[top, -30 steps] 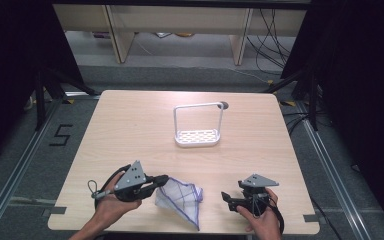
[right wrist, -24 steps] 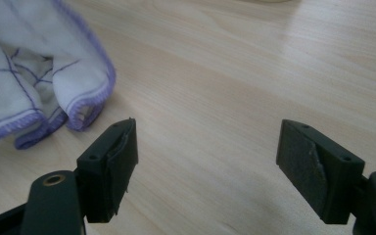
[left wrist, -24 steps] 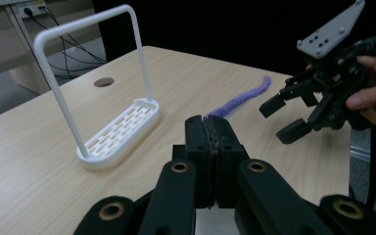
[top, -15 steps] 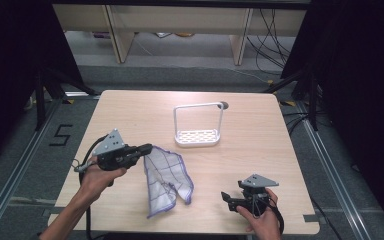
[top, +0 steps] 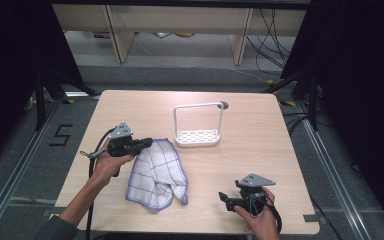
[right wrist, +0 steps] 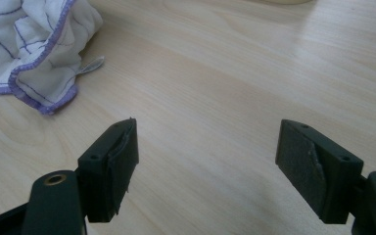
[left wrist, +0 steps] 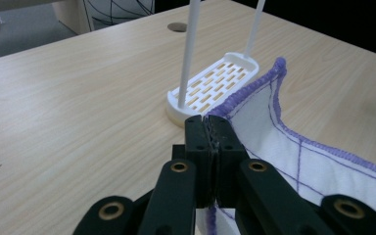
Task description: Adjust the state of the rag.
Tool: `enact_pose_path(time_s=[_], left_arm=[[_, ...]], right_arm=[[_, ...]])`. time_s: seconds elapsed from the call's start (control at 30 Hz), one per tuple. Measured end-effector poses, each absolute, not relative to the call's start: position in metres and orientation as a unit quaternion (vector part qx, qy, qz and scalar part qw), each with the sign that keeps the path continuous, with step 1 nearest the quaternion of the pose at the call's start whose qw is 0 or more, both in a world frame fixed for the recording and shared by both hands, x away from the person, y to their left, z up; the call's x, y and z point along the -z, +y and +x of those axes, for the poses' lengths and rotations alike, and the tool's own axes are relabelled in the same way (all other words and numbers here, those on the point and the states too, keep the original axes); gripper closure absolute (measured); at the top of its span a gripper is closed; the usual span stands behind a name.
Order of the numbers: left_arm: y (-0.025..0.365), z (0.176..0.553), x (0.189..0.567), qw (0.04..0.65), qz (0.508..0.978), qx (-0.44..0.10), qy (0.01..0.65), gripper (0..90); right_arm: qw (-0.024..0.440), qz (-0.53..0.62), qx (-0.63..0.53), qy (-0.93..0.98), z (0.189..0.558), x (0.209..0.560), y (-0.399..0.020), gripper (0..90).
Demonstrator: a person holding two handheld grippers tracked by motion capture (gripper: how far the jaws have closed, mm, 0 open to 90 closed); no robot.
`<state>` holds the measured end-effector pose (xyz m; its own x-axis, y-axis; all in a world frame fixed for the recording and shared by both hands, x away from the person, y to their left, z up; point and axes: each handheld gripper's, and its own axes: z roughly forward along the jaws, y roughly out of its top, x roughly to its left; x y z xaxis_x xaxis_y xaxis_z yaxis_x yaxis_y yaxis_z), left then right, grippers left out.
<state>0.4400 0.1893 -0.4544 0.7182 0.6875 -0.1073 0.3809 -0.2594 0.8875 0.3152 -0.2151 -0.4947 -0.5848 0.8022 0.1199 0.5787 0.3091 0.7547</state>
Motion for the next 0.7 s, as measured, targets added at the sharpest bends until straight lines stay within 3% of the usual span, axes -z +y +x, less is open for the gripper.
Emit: enact_pose_path(time_s=[0.27,0.4,0.43,0.47,0.5,0.7], left_arm=[[0.195,0.451,0.482,0.471,0.790,-0.145,0.365,85.9],[0.197,0.452,0.492,0.473,0.791,-0.125,0.367,77.1],[0.197,0.451,0.493,0.473,0.790,-0.125,0.369,66.6],[0.199,0.451,0.492,0.471,0.790,-0.122,0.372,66.6],[0.204,0.446,0.486,0.461,0.786,-0.123,0.392,48.6],[0.230,0.410,0.477,0.452,0.778,-0.111,0.422,31.8]], right_arm=[[0.131,0.405,-0.416,0.803,0.315,0.489,-0.197,25.7],[0.131,0.392,-0.416,0.810,0.314,0.488,-0.189,25.8],[0.132,0.392,-0.415,0.810,0.315,0.488,-0.189,25.8],[0.132,0.392,-0.415,0.810,0.315,0.488,-0.189,25.8],[0.126,0.395,-0.415,0.810,0.315,0.488,-0.189,25.9],[0.113,0.390,-0.436,0.803,0.317,0.485,-0.184,25.6]])
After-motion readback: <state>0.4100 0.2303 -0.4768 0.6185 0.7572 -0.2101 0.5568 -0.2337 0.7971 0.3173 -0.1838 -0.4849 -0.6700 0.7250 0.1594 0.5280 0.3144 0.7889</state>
